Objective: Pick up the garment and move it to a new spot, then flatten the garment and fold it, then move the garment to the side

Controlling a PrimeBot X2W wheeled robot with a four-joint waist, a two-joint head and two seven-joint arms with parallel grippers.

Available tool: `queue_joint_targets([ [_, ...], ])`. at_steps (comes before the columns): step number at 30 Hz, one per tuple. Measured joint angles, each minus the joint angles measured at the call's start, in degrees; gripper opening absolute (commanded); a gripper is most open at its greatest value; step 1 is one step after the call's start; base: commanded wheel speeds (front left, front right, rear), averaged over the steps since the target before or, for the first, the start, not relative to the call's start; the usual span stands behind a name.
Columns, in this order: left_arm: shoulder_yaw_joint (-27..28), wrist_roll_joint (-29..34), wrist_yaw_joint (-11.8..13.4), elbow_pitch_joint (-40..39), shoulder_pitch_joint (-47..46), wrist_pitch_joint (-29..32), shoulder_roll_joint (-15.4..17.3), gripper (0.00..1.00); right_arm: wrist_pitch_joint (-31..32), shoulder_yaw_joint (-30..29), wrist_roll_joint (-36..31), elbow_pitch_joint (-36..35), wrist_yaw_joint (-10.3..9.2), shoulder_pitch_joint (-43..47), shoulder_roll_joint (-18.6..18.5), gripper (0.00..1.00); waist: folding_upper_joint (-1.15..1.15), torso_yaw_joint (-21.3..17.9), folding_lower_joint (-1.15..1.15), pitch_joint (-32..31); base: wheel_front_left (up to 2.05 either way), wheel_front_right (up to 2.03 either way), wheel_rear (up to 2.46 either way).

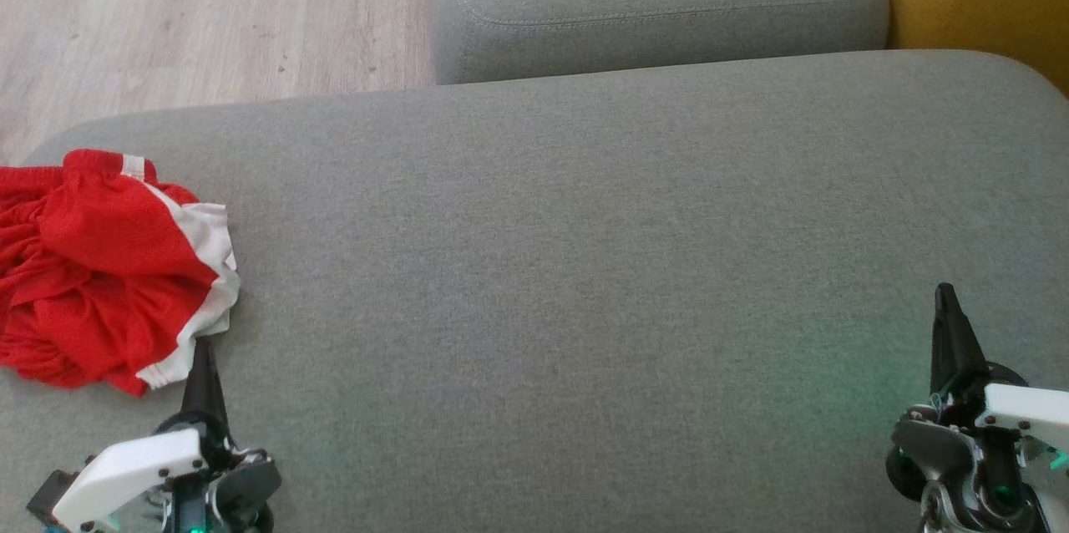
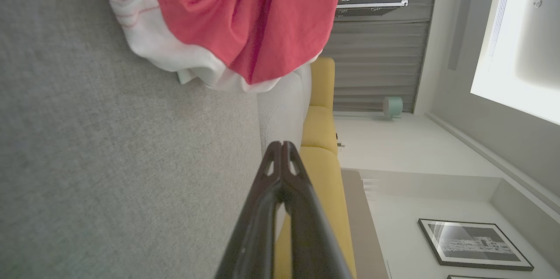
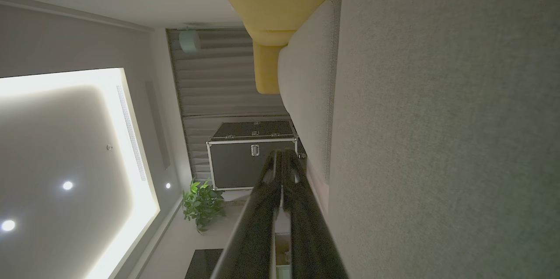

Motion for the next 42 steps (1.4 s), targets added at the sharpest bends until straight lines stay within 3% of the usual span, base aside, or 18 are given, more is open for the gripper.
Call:
queue_joint_targets([
  [42,0.0,0.0,-0.01,0.0,0.0,0.0,0.0,0.0,0.0,0.0,0.0,0.0,0.01,0.0,0.0,0.0,0.0,0.0,0.0,0.0,0.0,0.0,0.0],
])
